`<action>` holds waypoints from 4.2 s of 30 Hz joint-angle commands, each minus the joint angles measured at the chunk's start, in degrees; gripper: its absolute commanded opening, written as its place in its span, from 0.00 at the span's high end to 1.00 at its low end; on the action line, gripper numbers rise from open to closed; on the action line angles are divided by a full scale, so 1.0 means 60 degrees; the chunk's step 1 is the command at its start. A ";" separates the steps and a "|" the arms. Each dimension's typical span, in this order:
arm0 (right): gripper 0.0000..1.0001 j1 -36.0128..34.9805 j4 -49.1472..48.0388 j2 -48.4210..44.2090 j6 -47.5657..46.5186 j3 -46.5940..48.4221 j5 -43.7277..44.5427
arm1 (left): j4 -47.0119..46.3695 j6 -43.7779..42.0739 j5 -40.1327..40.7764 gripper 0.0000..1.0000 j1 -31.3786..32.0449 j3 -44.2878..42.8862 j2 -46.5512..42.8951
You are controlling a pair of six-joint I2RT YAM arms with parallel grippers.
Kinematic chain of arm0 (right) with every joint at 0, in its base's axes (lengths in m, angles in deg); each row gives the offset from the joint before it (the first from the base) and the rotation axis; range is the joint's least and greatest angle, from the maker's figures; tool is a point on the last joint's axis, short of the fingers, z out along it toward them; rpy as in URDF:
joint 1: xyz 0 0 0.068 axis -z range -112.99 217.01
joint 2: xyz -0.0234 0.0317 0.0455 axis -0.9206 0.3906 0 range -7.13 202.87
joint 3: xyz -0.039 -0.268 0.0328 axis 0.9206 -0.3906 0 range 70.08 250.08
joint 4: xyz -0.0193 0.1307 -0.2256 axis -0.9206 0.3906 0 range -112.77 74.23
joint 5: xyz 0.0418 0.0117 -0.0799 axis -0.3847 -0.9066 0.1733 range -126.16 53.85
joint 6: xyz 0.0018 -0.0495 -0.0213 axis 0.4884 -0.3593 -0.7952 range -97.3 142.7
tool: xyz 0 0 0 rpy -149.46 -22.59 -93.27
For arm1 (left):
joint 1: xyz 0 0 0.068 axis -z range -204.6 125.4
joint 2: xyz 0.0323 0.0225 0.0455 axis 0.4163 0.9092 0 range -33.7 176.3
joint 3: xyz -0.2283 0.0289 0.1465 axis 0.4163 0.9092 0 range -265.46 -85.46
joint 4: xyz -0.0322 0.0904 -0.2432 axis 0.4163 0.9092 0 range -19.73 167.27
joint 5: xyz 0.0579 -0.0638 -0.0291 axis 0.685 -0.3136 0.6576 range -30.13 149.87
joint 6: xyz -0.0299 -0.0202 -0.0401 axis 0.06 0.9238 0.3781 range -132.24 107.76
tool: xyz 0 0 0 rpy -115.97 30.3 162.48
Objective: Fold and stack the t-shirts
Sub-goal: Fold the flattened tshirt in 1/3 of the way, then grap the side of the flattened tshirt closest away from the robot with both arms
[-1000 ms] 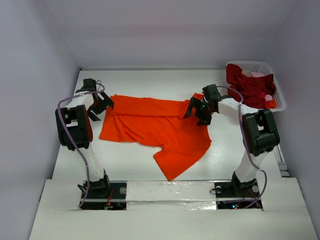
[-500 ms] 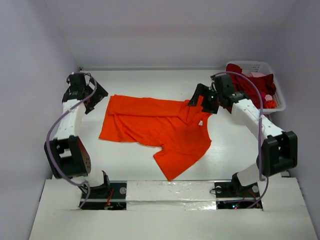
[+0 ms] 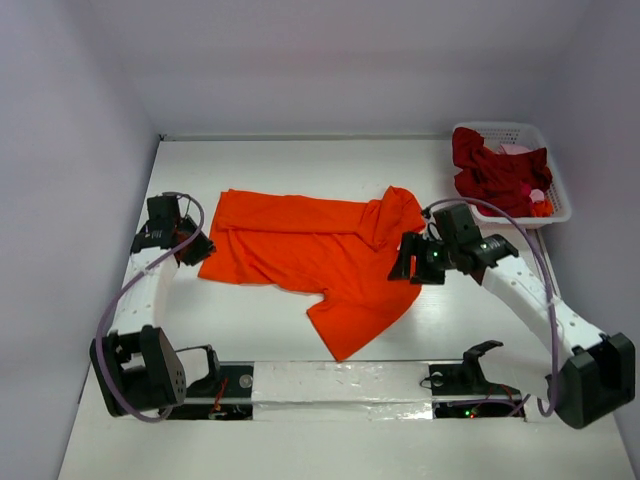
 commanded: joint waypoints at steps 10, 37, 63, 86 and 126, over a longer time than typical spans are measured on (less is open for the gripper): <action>0.11 -0.1627 -0.0200 -0.2836 0.1114 -0.2361 -0.0956 | 0.0426 -0.0508 -0.0823 0.68 0.0096 -0.0396 -0.0926; 0.13 -0.6389 -0.3749 0.0810 0.3547 -0.2674 0.1635 | 0.0983 -0.0816 0.0496 0.62 0.0199 -0.1363 -0.0193; 0.23 -0.9861 -0.0336 0.4178 0.5069 0.0020 0.6499 | 0.1042 -0.0802 0.0935 0.65 0.0287 -0.1686 -0.0574; 0.29 -1.0799 0.0692 0.4663 0.5012 0.1837 0.7408 | 0.1115 -0.0758 0.0833 0.66 0.0287 -0.1935 -0.0486; 0.43 -1.0476 -0.0804 0.5893 0.4703 0.1501 0.6675 | 0.1159 -0.0714 0.0789 0.65 0.0287 -0.2008 -0.0530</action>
